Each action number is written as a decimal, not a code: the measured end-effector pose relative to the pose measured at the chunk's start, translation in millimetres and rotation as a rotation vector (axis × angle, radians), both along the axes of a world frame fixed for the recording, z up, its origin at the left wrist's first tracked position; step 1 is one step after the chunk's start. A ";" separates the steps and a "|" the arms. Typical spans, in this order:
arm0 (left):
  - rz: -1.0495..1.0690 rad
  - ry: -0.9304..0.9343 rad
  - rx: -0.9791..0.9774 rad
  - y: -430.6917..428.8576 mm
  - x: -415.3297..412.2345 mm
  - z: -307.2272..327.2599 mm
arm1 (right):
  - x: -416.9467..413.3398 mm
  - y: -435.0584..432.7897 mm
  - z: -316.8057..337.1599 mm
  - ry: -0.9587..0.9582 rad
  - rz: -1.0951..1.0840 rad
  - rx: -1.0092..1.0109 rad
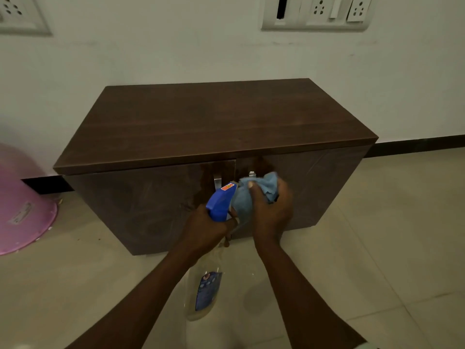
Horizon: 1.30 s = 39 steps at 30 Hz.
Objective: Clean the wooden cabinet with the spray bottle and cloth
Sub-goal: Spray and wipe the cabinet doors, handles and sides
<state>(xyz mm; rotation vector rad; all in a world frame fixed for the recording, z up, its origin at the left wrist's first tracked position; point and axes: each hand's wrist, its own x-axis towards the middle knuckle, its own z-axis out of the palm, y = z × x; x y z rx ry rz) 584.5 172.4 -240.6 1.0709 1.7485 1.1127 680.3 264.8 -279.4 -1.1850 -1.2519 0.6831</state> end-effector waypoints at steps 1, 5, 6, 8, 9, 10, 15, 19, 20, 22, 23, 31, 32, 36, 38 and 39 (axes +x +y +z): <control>0.007 -0.007 0.006 -0.6 0.1 0.2 | -1.0 -3.3 -5.6 -0.058 0.050 0.043; -0.009 -0.050 0.041 -0.6 -3.3 1.9 | -13.3 6.0 -6.3 -0.246 0.071 0.206; -0.021 -0.057 0.041 -0.4 -4.9 1.0 | -15.9 9.3 -4.4 -0.271 0.043 0.214; -0.023 -0.059 0.042 -1.5 -7.8 -1.2 | -19.6 12.1 0.0 -0.249 0.018 0.177; -0.014 -0.054 0.046 -1.9 -9.4 -2.5 | -20.8 14.0 1.6 -0.202 0.022 0.141; -0.008 -0.045 0.050 -2.4 -10.1 -3.0 | -20.8 15.6 6.0 -0.116 0.037 0.074; -0.018 -0.002 0.045 1.8 -10.6 -4.9 | -17.6 19.2 30.3 0.426 0.148 -0.483; 0.006 -0.026 0.102 3.7 -10.0 -2.9 | -16.3 31.2 37.7 0.603 0.241 -0.750; 0.007 -0.035 0.104 3.3 -10.1 -3.5 | -15.4 31.3 37.4 0.616 0.244 -0.778; 0.007 -0.027 0.086 2.3 -9.6 -6.8 | -14.6 31.7 36.5 0.624 0.250 -0.790; 0.010 -0.023 0.072 1.6 -9.6 -8.3 | -14.2 30.0 32.4 0.648 0.265 -0.784; 0.010 -0.035 0.073 2.3 -7.3 -2.3 | -11.1 16.5 17.7 0.460 0.104 -0.524; 0.011 -0.035 0.088 2.0 -8.3 -1.6 | -11.9 6.4 13.0 0.344 0.103 -0.391; 0.027 -0.038 0.131 1.7 -9.6 0.2 | -11.1 -0.6 -16.1 0.051 0.094 -0.120; 0.024 -0.050 0.137 1.1 -9.6 1.1 | -4.2 5.8 -21.7 0.043 0.090 -0.068; 0.012 -0.057 0.137 1.0 -9.4 2.4 | 0.9 8.0 -24.1 0.046 0.089 -0.075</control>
